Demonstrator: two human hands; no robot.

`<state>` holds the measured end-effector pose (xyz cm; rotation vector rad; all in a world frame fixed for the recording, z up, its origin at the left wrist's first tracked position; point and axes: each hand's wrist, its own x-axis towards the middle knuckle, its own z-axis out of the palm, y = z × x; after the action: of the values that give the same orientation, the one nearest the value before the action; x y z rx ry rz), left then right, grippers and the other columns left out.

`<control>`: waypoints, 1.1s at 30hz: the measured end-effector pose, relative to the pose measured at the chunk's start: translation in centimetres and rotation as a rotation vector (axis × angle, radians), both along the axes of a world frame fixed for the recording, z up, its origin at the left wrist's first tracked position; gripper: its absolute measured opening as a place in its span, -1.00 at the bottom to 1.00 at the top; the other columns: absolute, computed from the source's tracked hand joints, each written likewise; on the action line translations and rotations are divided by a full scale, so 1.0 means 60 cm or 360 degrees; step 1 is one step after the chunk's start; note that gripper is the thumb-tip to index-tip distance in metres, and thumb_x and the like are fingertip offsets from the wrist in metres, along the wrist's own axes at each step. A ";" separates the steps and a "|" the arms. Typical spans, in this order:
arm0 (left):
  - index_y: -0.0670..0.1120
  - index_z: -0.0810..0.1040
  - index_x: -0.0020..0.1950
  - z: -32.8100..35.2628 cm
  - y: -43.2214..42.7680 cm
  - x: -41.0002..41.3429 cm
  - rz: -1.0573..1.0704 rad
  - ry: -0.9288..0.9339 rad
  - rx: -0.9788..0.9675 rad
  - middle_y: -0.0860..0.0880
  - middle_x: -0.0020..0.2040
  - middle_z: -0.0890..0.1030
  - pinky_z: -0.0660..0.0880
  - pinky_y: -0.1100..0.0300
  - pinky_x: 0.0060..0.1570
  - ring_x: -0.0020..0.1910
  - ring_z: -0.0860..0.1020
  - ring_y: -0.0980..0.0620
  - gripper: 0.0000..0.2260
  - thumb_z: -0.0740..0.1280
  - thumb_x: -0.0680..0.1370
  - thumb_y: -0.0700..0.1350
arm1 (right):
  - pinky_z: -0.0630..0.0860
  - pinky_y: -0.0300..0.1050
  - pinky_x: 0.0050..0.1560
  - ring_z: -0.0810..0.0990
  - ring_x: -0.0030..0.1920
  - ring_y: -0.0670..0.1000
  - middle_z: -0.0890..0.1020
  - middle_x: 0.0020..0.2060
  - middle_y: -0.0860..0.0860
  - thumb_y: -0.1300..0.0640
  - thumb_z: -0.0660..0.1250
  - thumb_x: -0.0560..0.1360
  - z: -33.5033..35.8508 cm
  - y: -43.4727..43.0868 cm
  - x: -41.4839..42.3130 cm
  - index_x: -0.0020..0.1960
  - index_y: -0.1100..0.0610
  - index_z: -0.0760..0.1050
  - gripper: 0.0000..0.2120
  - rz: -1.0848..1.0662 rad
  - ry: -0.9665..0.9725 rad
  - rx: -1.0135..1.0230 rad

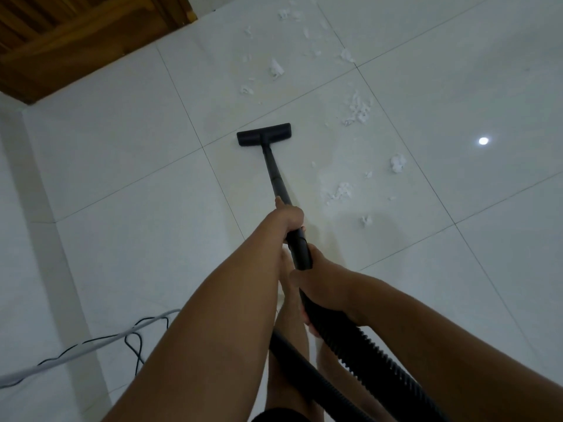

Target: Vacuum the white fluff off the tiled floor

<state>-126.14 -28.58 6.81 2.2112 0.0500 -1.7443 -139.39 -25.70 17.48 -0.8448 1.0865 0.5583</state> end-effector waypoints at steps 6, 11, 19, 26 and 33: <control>0.20 -0.30 0.60 -0.043 -0.070 0.100 -0.0031 -0.0034 -0.0027 -0.08 -0.11 0.50 0.57 -0.02 0.22 -0.08 0.55 -0.04 -0.31 0.04 0.66 -0.23 | 0.56 -0.10 -0.45 0.56 -0.49 0.07 0.57 -0.27 0.22 0.12 0.22 0.67 -0.047 -0.058 0.092 0.54 -0.31 0.01 -0.39 -0.0053 0.0005 -0.0022; 0.22 -0.30 0.60 -0.065 -0.126 0.174 -0.0046 -0.0050 -0.0035 -0.11 -0.09 0.53 0.59 0.00 0.18 -0.13 0.54 -0.02 -0.31 0.05 0.67 -0.20 | 0.57 -0.09 -0.45 0.57 -0.44 0.09 0.57 -0.22 0.24 0.15 0.18 0.66 -0.065 -0.107 0.168 0.52 -0.40 -0.02 -0.34 -0.0031 0.0012 -0.0053; 0.21 -0.32 0.60 -0.080 -0.199 0.260 -0.0122 -0.0074 -0.0060 -0.12 -0.01 0.54 0.57 -0.01 0.21 -0.07 0.53 -0.03 -0.34 0.04 0.69 -0.18 | 0.57 -0.09 -0.44 0.57 -0.44 0.10 0.57 -0.19 0.26 0.17 0.17 0.66 -0.090 -0.167 0.256 0.53 -0.38 -0.03 -0.33 -0.0032 0.0003 -0.0124; 0.20 -0.31 0.60 -0.095 -0.233 0.304 -0.0080 -0.0087 -0.0087 -0.10 -0.14 0.49 0.58 -0.01 0.19 -0.13 0.53 -0.03 -0.32 0.06 0.69 -0.19 | 0.60 -0.07 -0.43 0.57 -0.43 0.09 0.57 -0.20 0.24 0.16 0.17 0.67 -0.104 -0.196 0.301 0.54 -0.40 -0.05 -0.33 -0.0036 0.0040 -0.0150; 0.23 -0.30 0.60 -0.104 -0.234 0.315 -0.0078 -0.0103 -0.0079 -0.12 -0.12 0.53 0.58 -0.01 0.20 -0.13 0.55 -0.03 -0.34 0.05 0.68 -0.16 | 0.58 -0.08 -0.45 0.57 -0.45 0.08 0.55 -0.21 0.23 0.17 0.15 0.66 -0.105 -0.197 0.311 0.53 -0.41 -0.05 -0.32 -0.0046 0.0032 -0.0158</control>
<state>-107.23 -42.59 0.59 2.2495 -0.0623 -1.6788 -120.75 -37.50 11.20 -0.9099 1.1505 0.4925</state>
